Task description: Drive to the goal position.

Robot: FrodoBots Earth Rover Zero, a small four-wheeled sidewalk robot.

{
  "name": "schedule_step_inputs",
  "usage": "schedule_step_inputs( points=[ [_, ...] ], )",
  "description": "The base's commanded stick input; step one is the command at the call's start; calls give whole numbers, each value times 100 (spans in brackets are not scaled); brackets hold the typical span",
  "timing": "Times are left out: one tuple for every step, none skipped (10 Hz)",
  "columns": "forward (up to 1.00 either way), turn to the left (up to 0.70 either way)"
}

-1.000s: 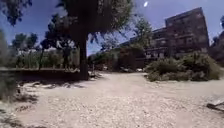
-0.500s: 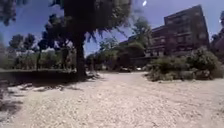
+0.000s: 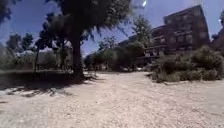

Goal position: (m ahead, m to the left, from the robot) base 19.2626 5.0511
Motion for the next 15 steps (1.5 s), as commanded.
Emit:
schedule_step_inputs(
  points=[
    [85, 0],
    [85, 0],
    [85, 0],
    [85, 0],
    [85, 0],
    [85, 0],
    [85, 0],
    [85, 0],
    [85, 0],
    [85, 0],
    [85, 0],
    [85, 0],
    [85, 0],
    [85, -17],
    [85, -34]
  ],
)
